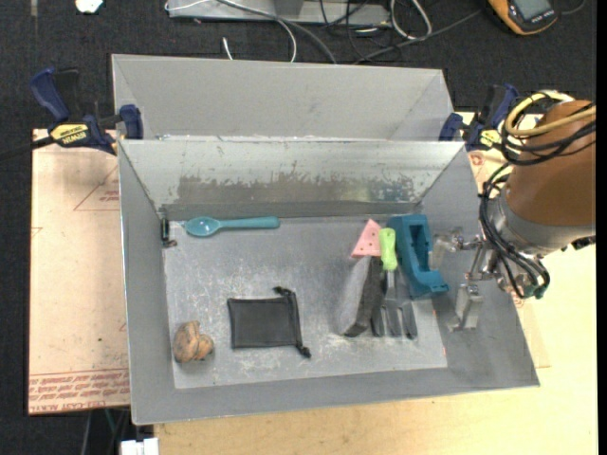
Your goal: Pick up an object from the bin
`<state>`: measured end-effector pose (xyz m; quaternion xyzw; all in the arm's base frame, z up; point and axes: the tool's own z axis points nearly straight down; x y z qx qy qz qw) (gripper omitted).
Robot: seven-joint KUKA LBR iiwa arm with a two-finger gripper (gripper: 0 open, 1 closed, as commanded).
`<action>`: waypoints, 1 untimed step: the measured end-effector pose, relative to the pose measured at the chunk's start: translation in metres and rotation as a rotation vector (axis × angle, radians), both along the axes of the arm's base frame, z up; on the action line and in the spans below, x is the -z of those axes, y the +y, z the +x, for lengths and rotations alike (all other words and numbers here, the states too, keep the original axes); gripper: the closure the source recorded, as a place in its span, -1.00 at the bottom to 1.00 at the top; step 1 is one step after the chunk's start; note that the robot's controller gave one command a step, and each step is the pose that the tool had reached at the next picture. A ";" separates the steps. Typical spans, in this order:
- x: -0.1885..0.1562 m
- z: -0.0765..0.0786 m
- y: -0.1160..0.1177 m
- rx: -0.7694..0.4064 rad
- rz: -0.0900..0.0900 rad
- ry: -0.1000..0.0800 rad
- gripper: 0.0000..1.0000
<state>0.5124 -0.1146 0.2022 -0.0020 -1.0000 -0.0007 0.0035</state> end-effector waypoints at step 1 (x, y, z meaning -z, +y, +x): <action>-0.004 0.002 0.001 -0.003 -0.001 -0.008 -1.00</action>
Offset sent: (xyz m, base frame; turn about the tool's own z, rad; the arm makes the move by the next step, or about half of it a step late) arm 0.0478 0.0322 -0.1322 -0.1208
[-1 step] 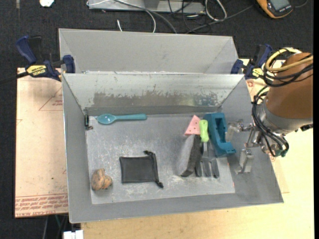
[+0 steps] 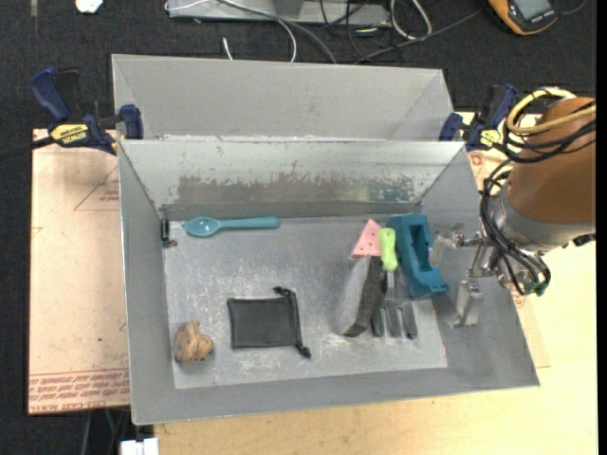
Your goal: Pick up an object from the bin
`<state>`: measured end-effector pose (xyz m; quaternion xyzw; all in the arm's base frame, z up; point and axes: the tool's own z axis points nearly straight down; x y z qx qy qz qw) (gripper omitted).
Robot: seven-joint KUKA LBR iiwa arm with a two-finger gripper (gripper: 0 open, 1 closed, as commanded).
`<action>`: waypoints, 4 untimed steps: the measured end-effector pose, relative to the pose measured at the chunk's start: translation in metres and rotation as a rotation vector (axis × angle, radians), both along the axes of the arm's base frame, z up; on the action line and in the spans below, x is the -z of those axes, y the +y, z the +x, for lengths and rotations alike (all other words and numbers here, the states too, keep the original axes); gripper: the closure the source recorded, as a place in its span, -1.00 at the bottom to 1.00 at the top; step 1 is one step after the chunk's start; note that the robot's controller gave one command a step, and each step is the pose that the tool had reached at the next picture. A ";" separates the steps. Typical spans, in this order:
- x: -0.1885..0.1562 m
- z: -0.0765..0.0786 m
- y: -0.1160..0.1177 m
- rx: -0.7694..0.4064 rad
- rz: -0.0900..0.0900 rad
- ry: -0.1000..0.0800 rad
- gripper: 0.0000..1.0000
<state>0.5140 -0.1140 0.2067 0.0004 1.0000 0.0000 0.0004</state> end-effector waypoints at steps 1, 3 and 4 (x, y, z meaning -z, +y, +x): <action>0.057 0.022 0.013 -0.048 -0.001 -0.006 -1.00; 0.095 0.069 0.077 -0.165 -0.002 -0.012 -1.00; 0.092 0.073 0.107 -0.231 -0.002 -0.007 -1.00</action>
Offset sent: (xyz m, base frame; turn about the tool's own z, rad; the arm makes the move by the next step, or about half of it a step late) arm 0.0728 0.0691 -0.0155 -0.1804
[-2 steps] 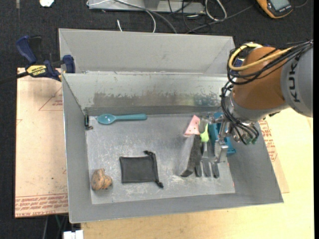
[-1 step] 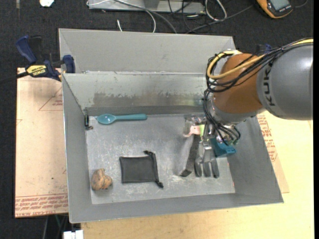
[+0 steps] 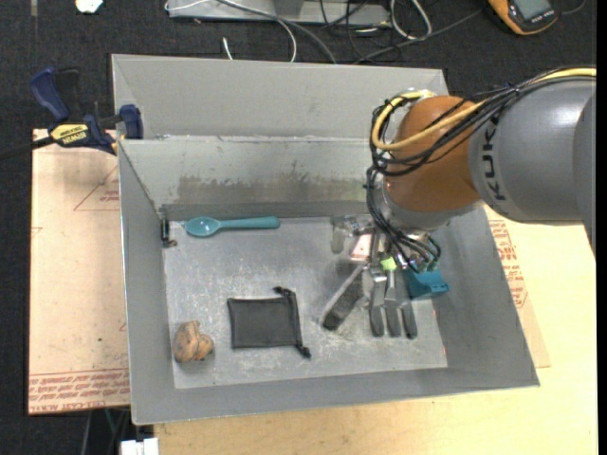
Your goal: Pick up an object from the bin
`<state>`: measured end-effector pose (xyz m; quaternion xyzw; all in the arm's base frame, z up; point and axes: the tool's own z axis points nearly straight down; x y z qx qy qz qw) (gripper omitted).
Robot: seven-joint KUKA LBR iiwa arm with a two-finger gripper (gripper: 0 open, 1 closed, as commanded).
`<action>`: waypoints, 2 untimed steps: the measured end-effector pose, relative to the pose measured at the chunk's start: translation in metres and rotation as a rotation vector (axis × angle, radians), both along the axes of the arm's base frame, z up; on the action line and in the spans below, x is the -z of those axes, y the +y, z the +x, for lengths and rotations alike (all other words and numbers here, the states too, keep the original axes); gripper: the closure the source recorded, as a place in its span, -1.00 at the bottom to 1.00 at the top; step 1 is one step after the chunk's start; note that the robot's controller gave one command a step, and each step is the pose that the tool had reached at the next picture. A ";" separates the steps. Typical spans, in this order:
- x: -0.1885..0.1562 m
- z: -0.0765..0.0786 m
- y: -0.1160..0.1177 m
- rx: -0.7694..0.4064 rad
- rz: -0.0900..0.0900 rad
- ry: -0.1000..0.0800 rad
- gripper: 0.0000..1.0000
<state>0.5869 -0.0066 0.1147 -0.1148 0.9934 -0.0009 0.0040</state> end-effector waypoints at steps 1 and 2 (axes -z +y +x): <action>0.009 0.012 -0.002 -0.263 -0.002 -0.009 -1.00; 0.027 0.011 -0.013 -0.425 -0.003 -0.005 -1.00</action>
Offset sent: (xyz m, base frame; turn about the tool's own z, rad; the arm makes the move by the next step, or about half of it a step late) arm 0.0121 -0.0297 -0.0447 -0.0286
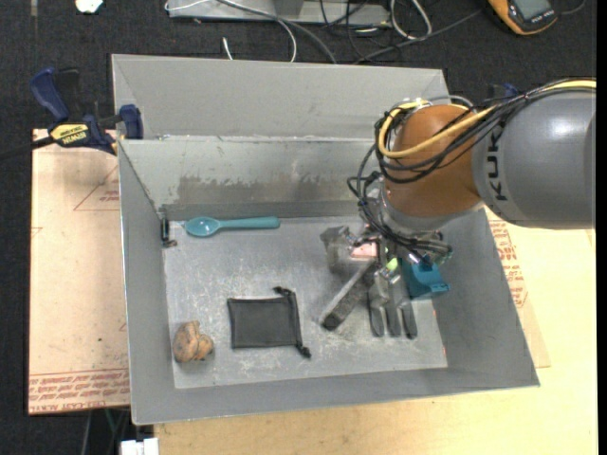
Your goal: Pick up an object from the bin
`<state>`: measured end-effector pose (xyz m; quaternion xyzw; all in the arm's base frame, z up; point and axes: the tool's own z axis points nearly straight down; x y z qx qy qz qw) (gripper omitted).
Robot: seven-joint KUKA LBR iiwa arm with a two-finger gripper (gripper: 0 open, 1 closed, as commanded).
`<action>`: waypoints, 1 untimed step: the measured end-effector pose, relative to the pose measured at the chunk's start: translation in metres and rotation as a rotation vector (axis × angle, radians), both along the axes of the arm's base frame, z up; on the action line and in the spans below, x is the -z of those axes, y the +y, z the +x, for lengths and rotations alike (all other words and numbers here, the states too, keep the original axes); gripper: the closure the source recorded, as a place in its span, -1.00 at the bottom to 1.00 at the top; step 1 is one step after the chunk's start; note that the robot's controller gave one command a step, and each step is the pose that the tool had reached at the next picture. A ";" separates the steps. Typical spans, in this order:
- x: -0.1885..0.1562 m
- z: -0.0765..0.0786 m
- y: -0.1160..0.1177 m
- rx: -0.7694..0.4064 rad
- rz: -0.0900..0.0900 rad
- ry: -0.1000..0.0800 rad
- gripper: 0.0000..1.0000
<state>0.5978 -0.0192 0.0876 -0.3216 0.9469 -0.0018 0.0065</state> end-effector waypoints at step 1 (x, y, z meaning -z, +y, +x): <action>0.010 0.013 -0.030 0.058 0.004 -0.004 1.00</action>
Offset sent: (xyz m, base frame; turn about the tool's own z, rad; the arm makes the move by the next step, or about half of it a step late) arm 0.0000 0.0000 0.0000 0.0000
